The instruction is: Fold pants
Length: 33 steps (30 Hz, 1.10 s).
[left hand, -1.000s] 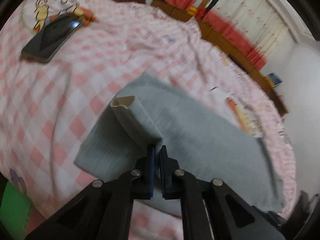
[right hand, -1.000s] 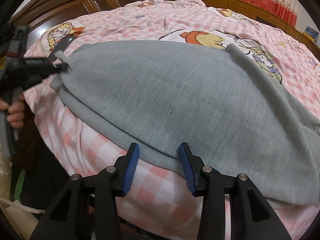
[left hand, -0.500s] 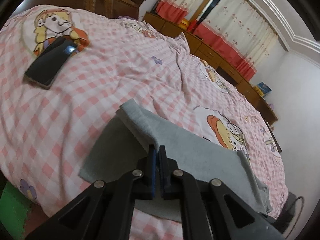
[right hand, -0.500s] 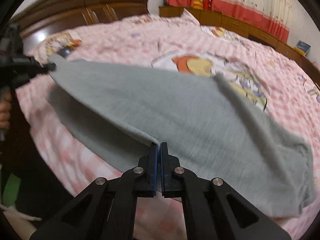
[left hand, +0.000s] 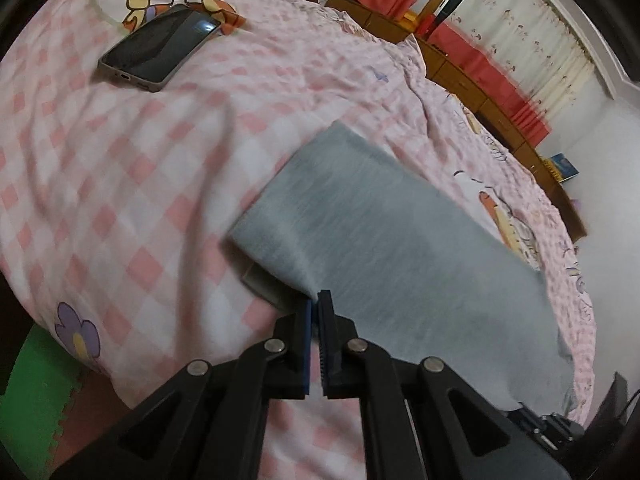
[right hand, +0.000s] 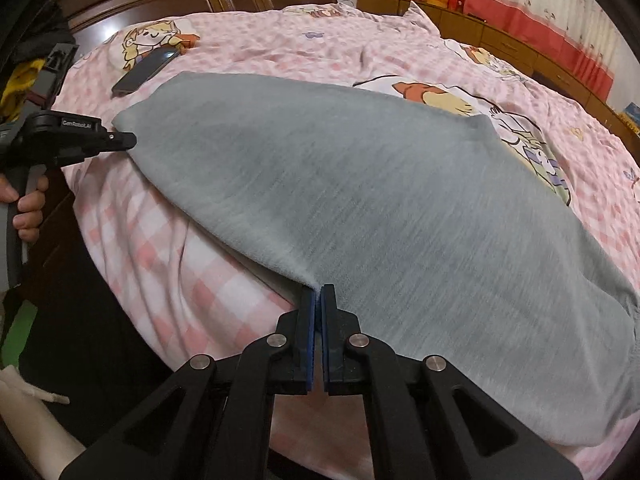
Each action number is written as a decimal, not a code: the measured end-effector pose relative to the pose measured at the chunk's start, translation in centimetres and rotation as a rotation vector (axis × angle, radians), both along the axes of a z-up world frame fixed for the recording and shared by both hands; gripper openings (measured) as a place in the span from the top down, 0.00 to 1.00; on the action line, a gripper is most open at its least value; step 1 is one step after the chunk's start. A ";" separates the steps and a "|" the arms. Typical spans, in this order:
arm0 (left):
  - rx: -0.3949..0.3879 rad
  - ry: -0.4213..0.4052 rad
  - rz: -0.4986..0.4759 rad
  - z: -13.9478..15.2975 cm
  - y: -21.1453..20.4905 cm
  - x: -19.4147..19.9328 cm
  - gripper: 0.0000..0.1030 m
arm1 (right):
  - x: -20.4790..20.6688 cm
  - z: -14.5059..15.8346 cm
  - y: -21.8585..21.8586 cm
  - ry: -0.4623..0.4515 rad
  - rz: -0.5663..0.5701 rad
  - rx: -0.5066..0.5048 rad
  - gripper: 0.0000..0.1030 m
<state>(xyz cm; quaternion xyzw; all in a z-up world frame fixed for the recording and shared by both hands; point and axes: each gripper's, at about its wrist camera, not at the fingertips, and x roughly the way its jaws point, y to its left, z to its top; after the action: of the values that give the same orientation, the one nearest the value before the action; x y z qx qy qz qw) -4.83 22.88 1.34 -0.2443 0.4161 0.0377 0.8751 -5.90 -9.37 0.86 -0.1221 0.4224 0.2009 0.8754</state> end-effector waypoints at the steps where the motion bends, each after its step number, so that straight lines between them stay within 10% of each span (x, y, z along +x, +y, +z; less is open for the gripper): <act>1: 0.008 0.002 -0.001 0.0 -0.1 0.0 0.96 | 0.0 -0.1 -0.1 0.003 -0.003 0.004 0.97; 16: 0.149 -0.030 0.027 3.7 -0.7 -1.7 0.65 | -2.1 2.6 -4.5 0.011 -0.089 0.084 0.78; 33: 0.207 0.038 -0.159 1.9 -12.1 3.0 0.52 | -4.6 6.4 -26.7 0.036 -0.726 0.328 0.62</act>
<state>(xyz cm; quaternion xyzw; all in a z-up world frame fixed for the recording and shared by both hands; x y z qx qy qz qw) -1.79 10.76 3.26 -0.1182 0.4444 0.0157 0.8879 -10.54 -36.06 7.25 0.1802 0.4155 -0.0548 0.8899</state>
